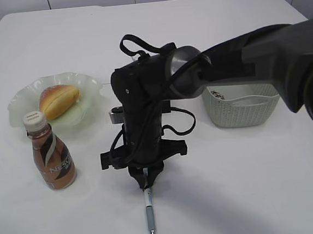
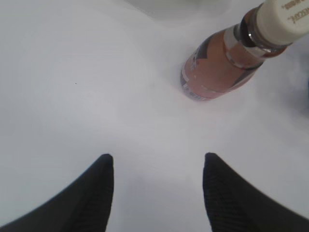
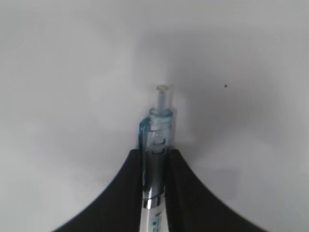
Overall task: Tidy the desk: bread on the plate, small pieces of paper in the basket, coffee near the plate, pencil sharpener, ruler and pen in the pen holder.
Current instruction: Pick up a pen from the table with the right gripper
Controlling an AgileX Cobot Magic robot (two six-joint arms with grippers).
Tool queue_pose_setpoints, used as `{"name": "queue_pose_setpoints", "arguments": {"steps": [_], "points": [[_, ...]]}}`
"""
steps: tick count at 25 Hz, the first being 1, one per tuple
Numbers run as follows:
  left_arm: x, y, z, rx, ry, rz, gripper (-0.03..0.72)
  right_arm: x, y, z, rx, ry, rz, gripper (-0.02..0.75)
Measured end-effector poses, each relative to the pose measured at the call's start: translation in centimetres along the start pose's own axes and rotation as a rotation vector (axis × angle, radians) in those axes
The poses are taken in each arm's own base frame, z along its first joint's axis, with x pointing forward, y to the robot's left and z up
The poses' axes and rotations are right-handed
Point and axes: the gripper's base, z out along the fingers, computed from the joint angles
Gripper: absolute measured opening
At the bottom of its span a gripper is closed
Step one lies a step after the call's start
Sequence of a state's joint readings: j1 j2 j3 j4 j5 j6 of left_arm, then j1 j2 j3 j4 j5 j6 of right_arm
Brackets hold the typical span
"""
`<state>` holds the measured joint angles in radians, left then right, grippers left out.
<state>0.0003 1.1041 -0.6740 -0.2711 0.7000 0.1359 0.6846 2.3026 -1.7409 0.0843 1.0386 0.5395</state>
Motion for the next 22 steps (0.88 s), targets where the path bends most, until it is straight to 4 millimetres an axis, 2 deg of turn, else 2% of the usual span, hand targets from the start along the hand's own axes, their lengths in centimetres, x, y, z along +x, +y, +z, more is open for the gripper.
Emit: {"name": "queue_pose_setpoints", "arguments": {"steps": [6,9,18,22], "points": [[0.0,0.0,0.0,0.0,-0.001,0.0,0.433,0.0,0.0,-0.2,0.003,0.004,-0.035,0.065],[0.0,0.0,0.0,0.0,-0.002,0.0,0.433,0.0,-0.1,-1.0,0.006,-0.018,-0.058,0.064],[-0.1,0.0,0.0,-0.001,-0.007,0.0,0.433,-0.4,-0.6,-6.5,-0.009,-0.161,-0.095,0.063],[-0.1,0.0,0.0,-0.001,-0.008,0.0,0.433,-1.0,-1.8,-10.6,-0.049,-0.283,-0.078,0.063]]}}
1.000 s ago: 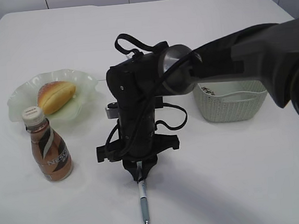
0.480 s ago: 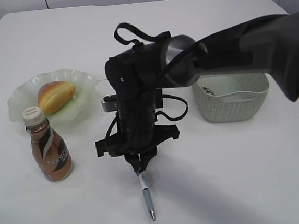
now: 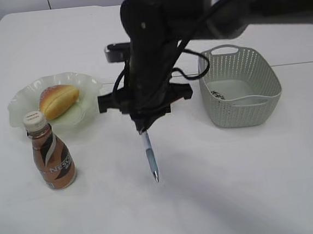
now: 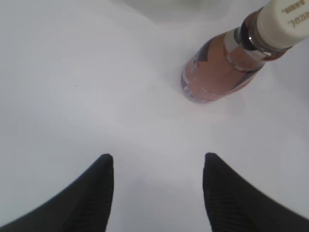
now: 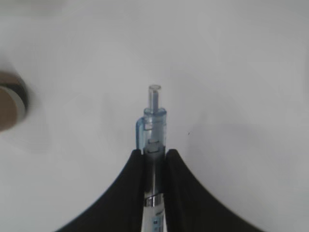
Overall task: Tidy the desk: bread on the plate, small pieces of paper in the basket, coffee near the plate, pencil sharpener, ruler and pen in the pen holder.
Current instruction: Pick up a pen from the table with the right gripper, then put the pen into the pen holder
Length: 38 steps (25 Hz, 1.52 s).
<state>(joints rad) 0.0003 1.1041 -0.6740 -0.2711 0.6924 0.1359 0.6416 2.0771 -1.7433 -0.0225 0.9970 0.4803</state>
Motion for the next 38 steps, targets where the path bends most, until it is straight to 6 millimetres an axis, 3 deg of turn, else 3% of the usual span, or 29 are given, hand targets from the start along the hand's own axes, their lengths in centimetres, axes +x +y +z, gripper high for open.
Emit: {"name": "queue_pose_setpoints", "arguments": {"steps": [8,15,19,26,38], "points": [[0.0,0.0,0.0,0.0,-0.002,0.0,0.433,-3.9,-4.1,-8.1,-0.074,-0.375,0.066,0.062],[0.0,0.0,0.0,0.0,-0.002,0.0,0.433,-6.6,-5.9,-10.0,-0.039,-0.667,-0.023,0.062],[-0.1,0.0,0.0,-0.001,-0.008,0.0,0.433,-7.7,-5.7,-9.5,-0.03,-0.781,-0.109,0.062],[-0.1,0.0,0.0,-0.001,-0.008,0.0,0.433,-8.8,-5.6,-6.9,-0.051,-0.834,-0.153,0.062],[-0.2,0.0,0.0,-0.004,-0.023,0.001,0.433,-10.3,-7.4,-3.0,-0.061,-0.894,-0.181,0.062]]}}
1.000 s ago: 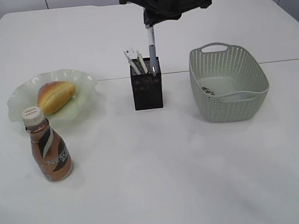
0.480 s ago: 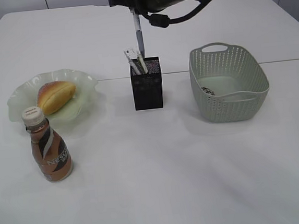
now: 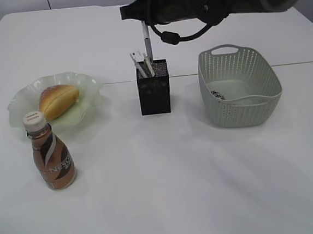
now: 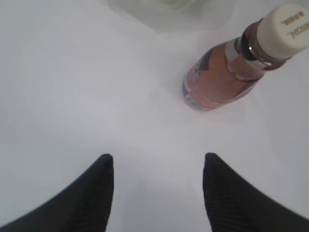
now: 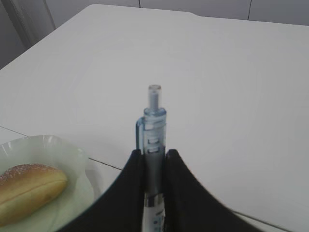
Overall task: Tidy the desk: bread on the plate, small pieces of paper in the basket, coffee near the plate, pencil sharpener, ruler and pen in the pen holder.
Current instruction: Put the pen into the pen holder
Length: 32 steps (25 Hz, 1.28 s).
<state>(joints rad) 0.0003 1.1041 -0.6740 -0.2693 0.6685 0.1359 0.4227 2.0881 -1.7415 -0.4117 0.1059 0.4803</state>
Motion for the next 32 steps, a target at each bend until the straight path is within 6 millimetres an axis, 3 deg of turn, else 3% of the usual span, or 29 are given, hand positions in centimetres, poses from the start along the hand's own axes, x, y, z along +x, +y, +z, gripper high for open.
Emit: {"name": "queue_pose_setpoints", "arguments": {"steps": [12,22,25,30,32], "points": [[-0.1,0.0,0.0,-0.004,-0.011,0.003,0.433,3.5,-0.4,2.8,-0.008,0.042,-0.08,0.062],[-0.1,0.0,0.0,-0.004,-0.014,0.003,0.433,5.5,-0.8,3.7,0.02,0.122,-0.095,0.071],[-0.1,0.0,0.0,-0.004,-0.014,0.003,0.433,5.5,-0.9,3.7,0.024,0.128,-0.096,0.119],[-0.1,0.0,0.0,-0.004,-0.014,0.003,0.433,5.6,-1.0,3.7,0.028,0.131,-0.095,0.324],[-0.1,0.0,0.0,-0.005,-0.014,0.004,0.433,5.5,-1.0,3.6,0.03,0.134,-0.095,0.357]]}}
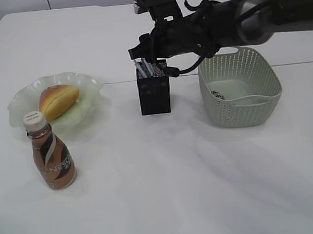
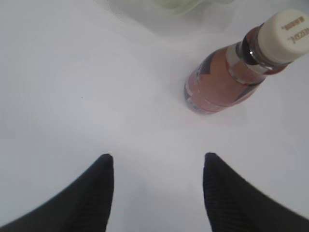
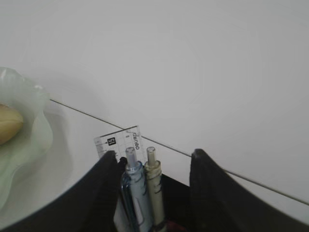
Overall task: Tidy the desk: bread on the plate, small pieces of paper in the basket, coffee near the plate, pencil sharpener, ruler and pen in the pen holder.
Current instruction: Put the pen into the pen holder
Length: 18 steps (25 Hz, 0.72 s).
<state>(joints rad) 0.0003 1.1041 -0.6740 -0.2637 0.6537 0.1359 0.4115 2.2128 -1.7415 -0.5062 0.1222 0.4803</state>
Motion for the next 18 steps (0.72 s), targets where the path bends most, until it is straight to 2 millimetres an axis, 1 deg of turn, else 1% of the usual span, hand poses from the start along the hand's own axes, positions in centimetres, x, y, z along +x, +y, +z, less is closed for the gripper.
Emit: {"name": "queue_pose_setpoints", "arguments": {"steps": [2,3,5,8,10,13,16,18], "points": [[0.0,0.0,0.0,-0.001,0.005,0.002,0.433,-0.4,-0.2,-0.6,0.019,0.019,0.001,0.37],[0.1,0.0,0.0,0.0,0.007,0.002,0.433,-0.9,-0.4,-1.2,0.03,0.026,0.007,0.373],[0.1,0.0,0.0,0.0,0.007,0.002,0.433,-1.9,-0.8,-2.8,0.065,0.057,0.032,0.375],[0.1,0.0,0.0,0.0,0.008,0.002,0.433,-3.7,-1.3,-5.8,0.102,0.112,0.122,0.372],[0.1,0.0,0.0,0.0,0.008,0.002,0.433,-4.1,-1.4,-7.3,0.112,0.176,0.177,0.369],[0.1,0.0,0.0,0.0,0.011,0.002,0.433,-3.2,-1.2,-8.9,0.102,0.364,0.183,0.365],[0.2,0.0,0.0,0.001,0.019,0.002,0.433,-1.7,-0.9,-10.0,0.052,0.577,0.087,0.347],[0.2,0.0,0.0,0.002,0.026,0.002,0.433,-1.1,-0.7,-10.7,0.018,0.679,0.053,0.324]]}}
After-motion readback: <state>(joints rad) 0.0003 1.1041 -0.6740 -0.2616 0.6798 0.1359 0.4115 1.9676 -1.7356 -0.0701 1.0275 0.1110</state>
